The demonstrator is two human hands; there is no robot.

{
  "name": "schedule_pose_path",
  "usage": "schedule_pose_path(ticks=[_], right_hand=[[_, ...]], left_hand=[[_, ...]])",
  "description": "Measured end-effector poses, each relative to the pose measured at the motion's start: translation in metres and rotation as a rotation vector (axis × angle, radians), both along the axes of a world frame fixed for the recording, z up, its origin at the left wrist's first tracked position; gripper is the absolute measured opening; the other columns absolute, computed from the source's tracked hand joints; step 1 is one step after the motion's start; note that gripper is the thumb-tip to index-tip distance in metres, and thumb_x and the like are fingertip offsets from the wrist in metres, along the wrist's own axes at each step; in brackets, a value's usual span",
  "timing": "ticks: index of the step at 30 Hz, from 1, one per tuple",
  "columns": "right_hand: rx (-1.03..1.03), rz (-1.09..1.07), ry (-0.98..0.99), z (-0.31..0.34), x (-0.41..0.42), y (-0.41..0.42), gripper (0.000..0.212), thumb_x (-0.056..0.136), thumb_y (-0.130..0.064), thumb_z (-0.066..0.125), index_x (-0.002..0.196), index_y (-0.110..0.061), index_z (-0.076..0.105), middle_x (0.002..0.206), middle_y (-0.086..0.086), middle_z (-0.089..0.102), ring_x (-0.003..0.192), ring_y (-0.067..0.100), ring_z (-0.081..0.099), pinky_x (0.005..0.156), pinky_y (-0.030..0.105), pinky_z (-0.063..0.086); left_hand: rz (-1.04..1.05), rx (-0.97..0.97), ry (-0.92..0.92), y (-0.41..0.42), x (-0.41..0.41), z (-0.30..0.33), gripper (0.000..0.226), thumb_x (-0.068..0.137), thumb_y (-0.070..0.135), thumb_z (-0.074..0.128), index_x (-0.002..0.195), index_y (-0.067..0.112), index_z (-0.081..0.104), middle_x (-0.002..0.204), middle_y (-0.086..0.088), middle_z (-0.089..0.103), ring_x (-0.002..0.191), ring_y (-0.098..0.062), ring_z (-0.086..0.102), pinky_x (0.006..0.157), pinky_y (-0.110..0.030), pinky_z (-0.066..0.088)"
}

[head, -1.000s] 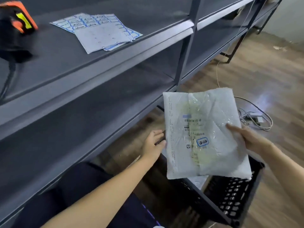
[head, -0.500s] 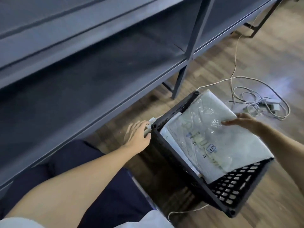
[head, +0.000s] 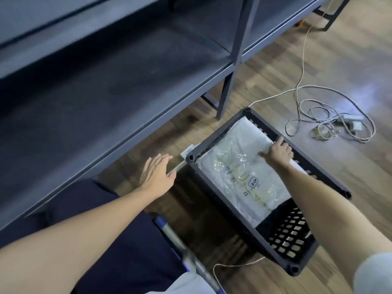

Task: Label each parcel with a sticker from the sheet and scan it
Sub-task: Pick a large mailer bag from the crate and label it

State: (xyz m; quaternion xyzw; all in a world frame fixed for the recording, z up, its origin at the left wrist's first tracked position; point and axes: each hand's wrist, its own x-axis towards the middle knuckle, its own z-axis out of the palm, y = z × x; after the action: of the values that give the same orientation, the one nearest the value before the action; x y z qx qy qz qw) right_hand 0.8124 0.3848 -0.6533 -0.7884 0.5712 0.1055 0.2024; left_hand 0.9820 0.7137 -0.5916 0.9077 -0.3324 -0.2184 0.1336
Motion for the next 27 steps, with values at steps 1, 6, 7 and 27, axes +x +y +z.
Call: schedule_pose_path(ticks=[1, 6, 7, 27], right_hand=[[-0.021, 0.077, 0.072, -0.004, 0.002, 0.011, 0.080, 0.083, -0.042, 0.069, 0.142, -0.008, 0.027, 0.146, 0.026, 0.030, 0.138, 0.041, 0.026, 0.113, 0.053, 0.017], [0.240, 0.346, 0.178, -0.022, 0.011, 0.048, 0.038, 0.103, -0.024, 0.026, 0.073, -0.011, 0.045, 0.075, 0.004, 0.044, 0.076, 0.018, 0.049, 0.085, 0.036, 0.045], [0.232, 0.337, 0.155, -0.024, 0.014, 0.051, 0.038, 0.102, -0.021, 0.023, 0.067, -0.014, 0.035, 0.068, 0.001, 0.034, 0.067, 0.016, 0.041, 0.077, 0.036, 0.043], [0.130, 0.301, 0.093, 0.031, 0.057, 0.079, 0.051, 0.099, -0.032, 0.037, 0.145, -0.011, 0.033, 0.148, 0.011, 0.042, 0.132, 0.027, 0.043, 0.112, 0.041, 0.026]], left_hand=[[-0.002, -0.004, -0.007, -0.001, 0.003, 0.001, 0.049, 0.096, 0.028, 0.048, 0.143, 0.020, 0.036, 0.154, 0.002, 0.032, 0.145, -0.014, 0.018, 0.120, -0.032, 0.002], [-0.011, 0.014, -0.043, 0.003, 0.022, 0.010, 0.050, 0.096, 0.030, 0.047, 0.144, 0.019, 0.035, 0.154, 0.001, 0.032, 0.146, -0.014, 0.017, 0.120, -0.032, 0.001], [-0.015, 0.023, -0.050, 0.004, 0.025, 0.011, 0.050, 0.096, 0.031, 0.047, 0.144, 0.019, 0.035, 0.154, 0.001, 0.032, 0.146, -0.014, 0.018, 0.120, -0.032, 0.001], [-0.201, 0.070, -0.082, -0.010, 0.023, 0.043, 0.055, 0.098, 0.039, 0.038, 0.149, 0.023, 0.025, 0.157, 0.005, 0.024, 0.146, -0.012, 0.012, 0.118, -0.032, -0.006]])
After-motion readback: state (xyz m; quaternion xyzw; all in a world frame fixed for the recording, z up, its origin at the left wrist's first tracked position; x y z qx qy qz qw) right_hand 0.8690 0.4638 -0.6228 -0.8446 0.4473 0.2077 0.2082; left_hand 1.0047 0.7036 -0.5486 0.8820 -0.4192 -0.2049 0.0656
